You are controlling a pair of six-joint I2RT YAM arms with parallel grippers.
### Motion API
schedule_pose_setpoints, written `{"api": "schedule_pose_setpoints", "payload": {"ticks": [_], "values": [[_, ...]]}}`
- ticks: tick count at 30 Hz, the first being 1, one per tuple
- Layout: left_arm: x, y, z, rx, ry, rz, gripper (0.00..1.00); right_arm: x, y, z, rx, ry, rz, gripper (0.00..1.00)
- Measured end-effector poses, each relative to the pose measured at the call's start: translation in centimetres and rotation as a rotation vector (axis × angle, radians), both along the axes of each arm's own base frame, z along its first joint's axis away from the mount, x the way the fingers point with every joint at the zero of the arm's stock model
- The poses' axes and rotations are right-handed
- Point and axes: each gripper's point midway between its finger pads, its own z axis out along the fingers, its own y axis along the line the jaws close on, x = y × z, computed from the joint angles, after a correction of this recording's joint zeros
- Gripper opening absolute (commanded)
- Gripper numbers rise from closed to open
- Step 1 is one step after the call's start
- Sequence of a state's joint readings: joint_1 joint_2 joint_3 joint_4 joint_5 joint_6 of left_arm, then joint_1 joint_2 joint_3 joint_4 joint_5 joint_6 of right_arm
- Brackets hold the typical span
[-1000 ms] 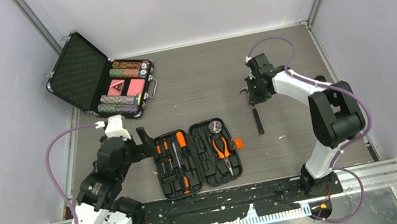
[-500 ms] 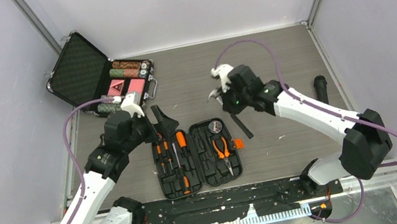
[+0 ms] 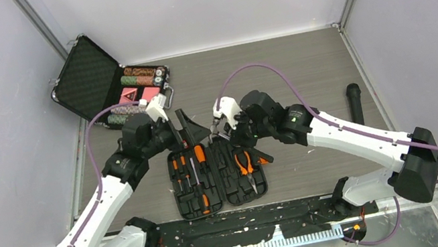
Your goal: Pack the tool kit
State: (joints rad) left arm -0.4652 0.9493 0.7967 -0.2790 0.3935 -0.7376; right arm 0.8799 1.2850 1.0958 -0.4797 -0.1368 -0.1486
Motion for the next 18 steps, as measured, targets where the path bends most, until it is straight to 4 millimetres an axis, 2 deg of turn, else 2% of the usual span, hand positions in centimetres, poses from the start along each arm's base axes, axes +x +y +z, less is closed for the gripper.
{"api": "schedule_pose_setpoints", "payload": {"ticks": [6,11,14,17,18], "values": [[-0.1,-1.5,0.2,-0.048,0.024,-0.046,0.78,-1.2,0.6,-0.1,-0.011,-0.001,0.05,0.05],[-0.4,-3.1,-0.6,-0.066,0.071,-0.093,0.64,-1.6,0.9,0.0,-0.007,-0.001,0.068,0.05],[-0.6,-3.7,-0.8,-0.072,0.086,-0.112,0.46,-1.7,1.2,0.2,0.003,0.001,0.078,0.05],[-0.8,-4.1,-0.6,-0.092,0.094,-0.128,0.17,-1.8,1.3,0.3,0.013,0.0,0.086,0.06],[-0.9,-4.2,-0.5,-0.099,0.094,-0.13,0.08,-1.8,1.4,0.4,0.017,-0.001,0.089,0.1]]}}
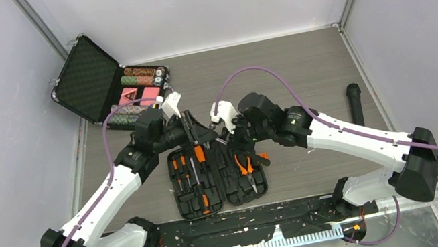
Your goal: Pack the tool kit
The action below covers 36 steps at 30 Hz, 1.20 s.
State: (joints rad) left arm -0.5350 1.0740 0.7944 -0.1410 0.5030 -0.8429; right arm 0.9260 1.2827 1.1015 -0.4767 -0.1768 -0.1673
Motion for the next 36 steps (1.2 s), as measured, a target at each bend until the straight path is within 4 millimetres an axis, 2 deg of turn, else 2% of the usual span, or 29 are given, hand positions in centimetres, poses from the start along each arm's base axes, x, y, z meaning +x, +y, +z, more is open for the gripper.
{"api": "schedule_pose_setpoints", "payload": {"ticks": [1,3,4,8,9,11,13,18,20,23,25,29,32,36], "values": [[0.0,-0.1,0.2,-0.006,-0.005,-0.002,0.01,0.0,0.1,0.1,0.003,-0.001,0.001,0.12],[-0.1,-0.1,0.5,-0.014,-0.018,-0.009,0.0,0.1,0.1,0.2,0.008,-0.004,0.0,0.27],[-0.1,-0.1,0.7,-0.015,-0.029,-0.01,0.0,0.1,0.1,0.2,0.012,-0.003,-0.003,0.37],[-0.5,0.9,1.1,0.038,-0.115,-0.017,0.0,0.5,0.3,1.4,0.062,-0.01,-0.028,0.57],[-0.6,1.0,1.2,0.046,-0.127,-0.018,0.0,0.7,0.2,1.9,0.083,-0.016,-0.042,0.64],[-0.7,1.9,1.7,0.114,-0.207,-0.015,0.0,1.2,-0.7,3.0,0.125,-0.031,-0.079,0.7],[-1.0,2.6,2.9,0.18,-0.313,-0.019,0.0,1.9,-2.3,4.2,0.173,-0.055,-0.146,0.74],[-3.1,2.8,8.2,0.323,-0.668,-0.087,0.0,3.4,-7.8,6.5,0.277,-0.141,-0.362,0.86],[-3.7,2.6,9.0,0.378,-0.779,-0.112,0.0,3.8,-9.9,6.7,0.302,-0.173,-0.45,0.88],[-4.2,2.2,8.3,0.501,-0.908,-0.166,0.0,3.8,-12.1,5.6,0.311,-0.187,-0.55,0.89],[-4.3,1.6,6.9,0.596,-0.97,-0.205,0.0,3.6,-13.1,4.4,0.302,-0.183,-0.594,0.9],[-4.2,0.3,2.7,0.773,-1.047,-0.293,0.0,3.4,-14.7,2.2,0.275,-0.173,-0.667,0.92],[-4.1,-0.4,-0.6,0.887,-1.097,-0.36,0.0,3.4,-15.5,1.5,0.267,-0.174,-0.704,0.92],[-4.0,-1.7,-0.9,0.926,-1.184,-0.37,0.0,3.5,-15.9,1.7,0.275,-0.186,-0.727,0.92]]}}
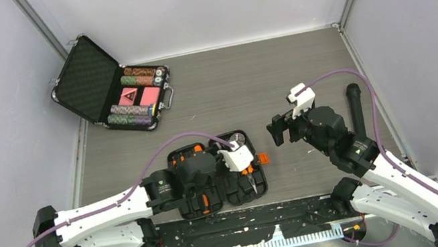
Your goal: Pack the tool kit
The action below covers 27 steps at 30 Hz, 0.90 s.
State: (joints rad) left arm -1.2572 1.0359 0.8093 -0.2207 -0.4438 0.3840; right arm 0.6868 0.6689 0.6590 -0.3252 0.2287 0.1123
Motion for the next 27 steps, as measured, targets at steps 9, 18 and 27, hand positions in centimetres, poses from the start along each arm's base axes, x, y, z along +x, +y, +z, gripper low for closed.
{"api": "schedule_pose_setpoints", "payload": {"ticks": [9,18,27], "values": [[0.1,-2.1,0.2,-0.018,-0.054,-0.024,0.0,0.1,-0.2,0.1,0.001,-0.005,-0.011,0.93],[-0.1,-3.0,-3.7,0.074,-0.047,-0.029,0.0,0.1,-0.1,0.1,0.001,-0.004,-0.007,0.93],[-2.4,-3.6,-5.4,0.11,0.024,-0.066,0.51,0.0,0.3,-0.2,0.003,0.01,0.015,0.93]]}}
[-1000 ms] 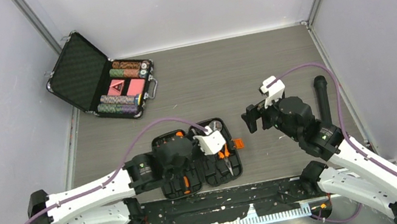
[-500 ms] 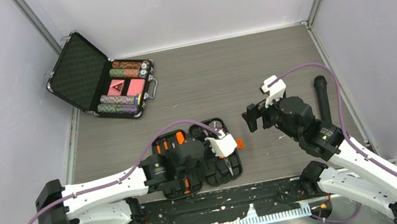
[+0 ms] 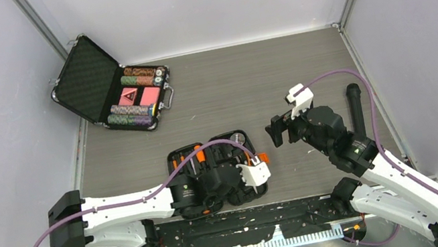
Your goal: Pack the tool kit
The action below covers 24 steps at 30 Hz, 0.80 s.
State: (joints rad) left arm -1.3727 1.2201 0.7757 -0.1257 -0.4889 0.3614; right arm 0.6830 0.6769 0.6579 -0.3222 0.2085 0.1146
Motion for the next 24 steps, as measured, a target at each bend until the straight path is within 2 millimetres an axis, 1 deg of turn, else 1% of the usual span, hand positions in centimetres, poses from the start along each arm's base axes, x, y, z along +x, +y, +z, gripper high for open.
{"api": "schedule_pose_setpoints", "payload": {"ticks": [2,4,8,11,13,15,17,19,22,23,24], "values": [[-1.1,0.0,-0.9,0.021,0.054,-0.021,0.6,-0.1,0.1,0.0,0.003,0.004,0.007,0.93],[-2.2,0.3,-2.0,0.047,0.112,-0.038,0.65,-0.1,0.3,-0.1,0.008,0.009,0.013,0.93],[-3.5,0.8,-3.3,0.072,0.194,-0.05,0.69,-0.3,0.6,-0.2,0.023,0.021,0.027,0.93],[-3.9,0.8,-3.6,0.063,0.225,-0.043,0.72,-0.5,1.0,-0.3,0.033,0.031,0.042,0.93],[-4.0,0.8,-3.6,0.056,0.235,-0.038,0.73,-0.6,1.3,-0.5,0.035,0.046,0.054,0.93],[-4.0,0.7,-3.6,0.048,0.246,-0.029,0.77,-0.7,1.6,-1.0,0.034,0.067,0.069,0.93],[-4.0,0.8,-3.7,0.045,0.25,-0.019,0.82,-0.9,1.9,-1.4,0.031,0.088,0.082,0.92],[-3.8,0.9,-3.9,0.041,0.255,0.006,0.83,-1.0,2.3,-1.9,0.025,0.115,0.101,0.9],[-3.1,1.3,-3.9,0.014,0.281,0.074,0.83,-1.6,3.3,-2.4,0.024,0.173,0.15,0.83],[-2.7,1.5,-3.8,-0.007,0.301,0.108,0.83,-1.8,3.6,-2.5,0.03,0.193,0.166,0.79],[-2.1,1.8,-3.6,-0.038,0.325,0.151,0.83,-1.9,4.0,-2.5,0.036,0.212,0.177,0.77]]}}
